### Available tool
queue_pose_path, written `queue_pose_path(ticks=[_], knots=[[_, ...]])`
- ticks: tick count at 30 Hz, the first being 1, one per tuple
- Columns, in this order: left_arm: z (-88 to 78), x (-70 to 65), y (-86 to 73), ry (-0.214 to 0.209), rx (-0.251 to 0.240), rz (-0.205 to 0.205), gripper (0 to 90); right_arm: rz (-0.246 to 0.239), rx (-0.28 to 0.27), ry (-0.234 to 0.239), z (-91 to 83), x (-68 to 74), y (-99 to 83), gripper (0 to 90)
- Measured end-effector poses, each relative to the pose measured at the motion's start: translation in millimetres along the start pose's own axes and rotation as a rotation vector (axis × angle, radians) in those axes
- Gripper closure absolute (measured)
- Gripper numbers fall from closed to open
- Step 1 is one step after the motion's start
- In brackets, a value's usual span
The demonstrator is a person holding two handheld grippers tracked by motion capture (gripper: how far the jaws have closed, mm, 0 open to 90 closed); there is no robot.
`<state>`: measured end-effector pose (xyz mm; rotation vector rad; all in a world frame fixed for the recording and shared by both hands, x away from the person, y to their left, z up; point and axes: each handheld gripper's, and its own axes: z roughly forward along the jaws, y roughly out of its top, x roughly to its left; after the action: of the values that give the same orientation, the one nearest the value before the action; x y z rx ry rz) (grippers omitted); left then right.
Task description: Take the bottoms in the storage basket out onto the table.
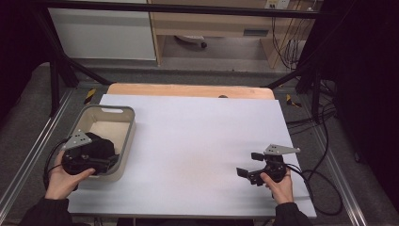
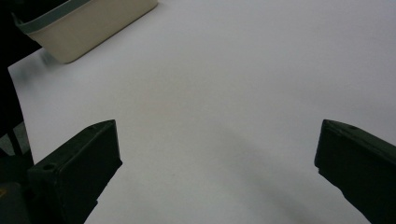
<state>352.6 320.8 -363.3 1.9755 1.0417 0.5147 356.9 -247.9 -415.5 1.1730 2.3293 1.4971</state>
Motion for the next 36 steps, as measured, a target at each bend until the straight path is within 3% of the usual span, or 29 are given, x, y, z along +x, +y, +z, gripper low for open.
queue_pose_path(ticks=[12,36], knots=[[-4.1,6.4,-1.6,0.018,0.013,-0.007,1.1,0.002,0.001,0.000,0.0,0.1,0.0,0.6],[-11.1,35.1,-11.8,0.134,0.065,-0.044,1.7,-0.001,0.009,0.001,0.9,-0.2,-0.2,0.6]])
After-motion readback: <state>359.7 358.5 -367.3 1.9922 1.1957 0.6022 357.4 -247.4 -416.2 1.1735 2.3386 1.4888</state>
